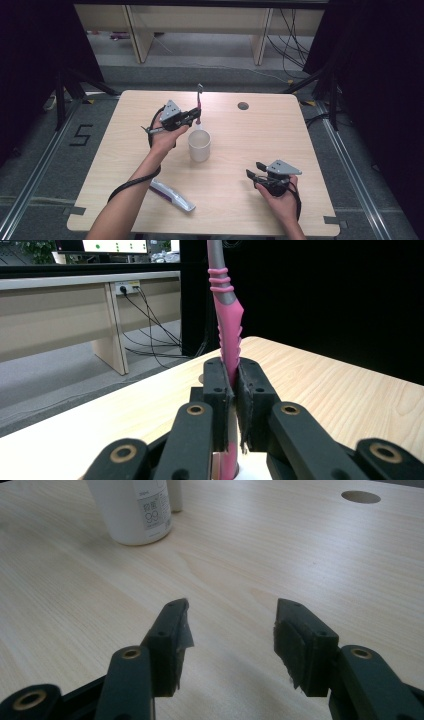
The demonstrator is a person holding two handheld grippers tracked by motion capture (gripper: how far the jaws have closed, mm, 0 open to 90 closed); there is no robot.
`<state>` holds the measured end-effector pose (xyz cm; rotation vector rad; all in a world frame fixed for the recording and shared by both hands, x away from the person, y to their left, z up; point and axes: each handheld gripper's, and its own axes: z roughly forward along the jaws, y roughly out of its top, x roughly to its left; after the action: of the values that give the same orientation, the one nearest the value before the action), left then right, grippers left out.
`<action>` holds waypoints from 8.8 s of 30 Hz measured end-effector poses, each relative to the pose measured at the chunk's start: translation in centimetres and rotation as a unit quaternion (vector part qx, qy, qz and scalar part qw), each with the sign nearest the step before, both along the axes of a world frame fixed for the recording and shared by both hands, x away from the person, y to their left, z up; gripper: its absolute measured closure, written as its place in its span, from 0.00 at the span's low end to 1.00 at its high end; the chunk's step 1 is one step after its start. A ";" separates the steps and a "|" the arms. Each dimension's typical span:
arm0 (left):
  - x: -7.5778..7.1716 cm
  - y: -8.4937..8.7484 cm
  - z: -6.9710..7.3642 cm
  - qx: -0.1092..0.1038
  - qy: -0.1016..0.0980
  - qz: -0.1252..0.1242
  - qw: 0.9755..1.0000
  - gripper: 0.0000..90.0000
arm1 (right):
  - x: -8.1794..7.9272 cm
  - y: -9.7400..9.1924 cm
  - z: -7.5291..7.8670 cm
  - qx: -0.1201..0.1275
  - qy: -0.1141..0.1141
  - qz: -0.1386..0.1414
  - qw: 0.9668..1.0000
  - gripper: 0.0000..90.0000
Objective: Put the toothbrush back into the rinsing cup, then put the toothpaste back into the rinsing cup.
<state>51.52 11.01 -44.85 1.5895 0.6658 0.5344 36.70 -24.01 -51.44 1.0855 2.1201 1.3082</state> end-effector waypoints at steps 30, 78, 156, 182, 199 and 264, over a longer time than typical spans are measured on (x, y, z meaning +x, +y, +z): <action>-0.1 0.4 -0.7 0.026 0.027 -0.003 0.999 0.93 | 0.0 -0.1 0.1 -0.009 -0.005 -0.001 1.000 0.54; 0.2 0.5 -1.2 0.046 0.064 -0.006 0.997 0.91 | 0.1 0.0 0.0 -0.020 -0.014 -0.001 1.000 0.54; -10.6 8.7 -0.7 0.101 0.059 -0.021 0.993 0.36 | -0.1 0.1 0.1 -0.007 0.011 -0.002 1.000 0.53; -13.7 9.8 -0.4 0.148 0.035 -0.069 0.986 0.34 | 0.0 0.1 0.0 -0.009 0.005 -0.002 1.000 0.53; -14.4 9.1 0.2 0.221 0.041 -0.123 0.967 0.35 | 0.2 0.1 0.1 -0.016 0.006 -0.001 1.000 0.53; -12.2 1.8 -2.7 0.605 0.115 -0.412 0.671 0.55 | 0.3 0.1 0.0 -0.022 0.003 0.002 1.000 0.52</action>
<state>39.33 12.83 -47.53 2.9820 -0.4846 -0.0112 36.99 -23.89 -51.40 1.0689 2.1451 1.2563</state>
